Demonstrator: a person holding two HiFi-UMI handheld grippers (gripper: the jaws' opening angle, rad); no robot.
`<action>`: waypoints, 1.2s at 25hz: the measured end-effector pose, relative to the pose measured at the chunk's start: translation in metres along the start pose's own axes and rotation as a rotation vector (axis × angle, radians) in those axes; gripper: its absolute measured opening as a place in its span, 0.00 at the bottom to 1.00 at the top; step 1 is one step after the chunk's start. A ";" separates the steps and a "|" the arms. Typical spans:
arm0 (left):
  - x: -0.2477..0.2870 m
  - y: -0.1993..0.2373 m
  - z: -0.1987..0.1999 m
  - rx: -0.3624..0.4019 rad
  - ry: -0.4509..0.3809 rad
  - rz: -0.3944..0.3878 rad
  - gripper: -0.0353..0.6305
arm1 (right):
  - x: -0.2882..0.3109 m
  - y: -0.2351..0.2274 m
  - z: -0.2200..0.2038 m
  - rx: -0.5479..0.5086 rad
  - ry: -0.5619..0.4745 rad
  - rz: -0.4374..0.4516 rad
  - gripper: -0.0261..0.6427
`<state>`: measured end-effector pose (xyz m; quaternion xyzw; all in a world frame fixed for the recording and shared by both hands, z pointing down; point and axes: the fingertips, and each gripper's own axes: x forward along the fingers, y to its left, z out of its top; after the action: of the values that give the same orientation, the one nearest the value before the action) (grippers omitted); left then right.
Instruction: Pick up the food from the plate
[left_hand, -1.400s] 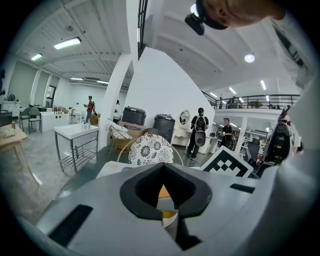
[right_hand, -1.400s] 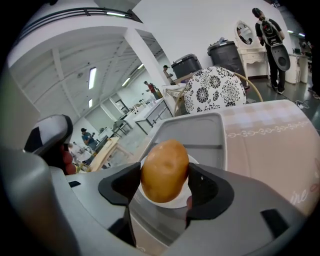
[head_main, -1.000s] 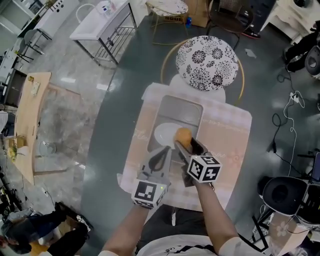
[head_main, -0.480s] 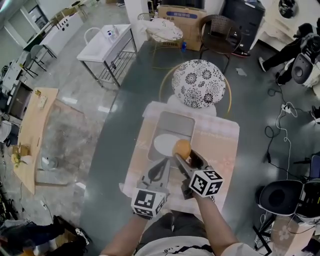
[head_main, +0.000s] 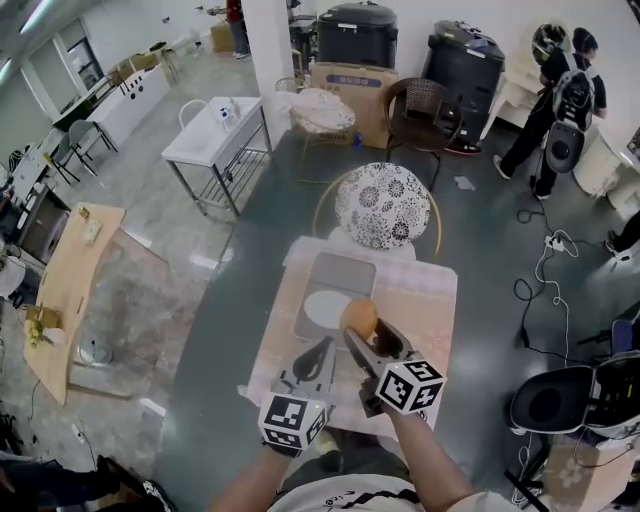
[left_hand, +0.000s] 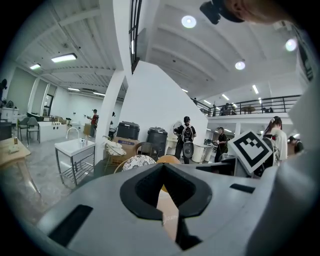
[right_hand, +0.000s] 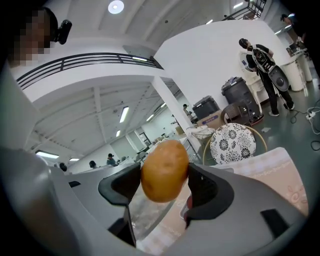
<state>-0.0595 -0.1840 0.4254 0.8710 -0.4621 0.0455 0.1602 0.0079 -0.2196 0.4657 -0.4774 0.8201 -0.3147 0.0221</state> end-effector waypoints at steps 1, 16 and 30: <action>-0.005 -0.003 0.004 0.003 -0.007 -0.003 0.06 | -0.005 0.005 0.003 -0.007 -0.009 0.005 0.49; -0.057 -0.039 0.055 0.034 -0.107 -0.023 0.06 | -0.076 0.077 0.045 -0.089 -0.127 0.069 0.49; -0.086 -0.053 0.077 0.057 -0.161 -0.018 0.06 | -0.102 0.110 0.054 -0.159 -0.162 0.087 0.49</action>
<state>-0.0703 -0.1135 0.3211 0.8801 -0.4643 -0.0127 0.0981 -0.0029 -0.1271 0.3366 -0.4653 0.8580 -0.2078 0.0639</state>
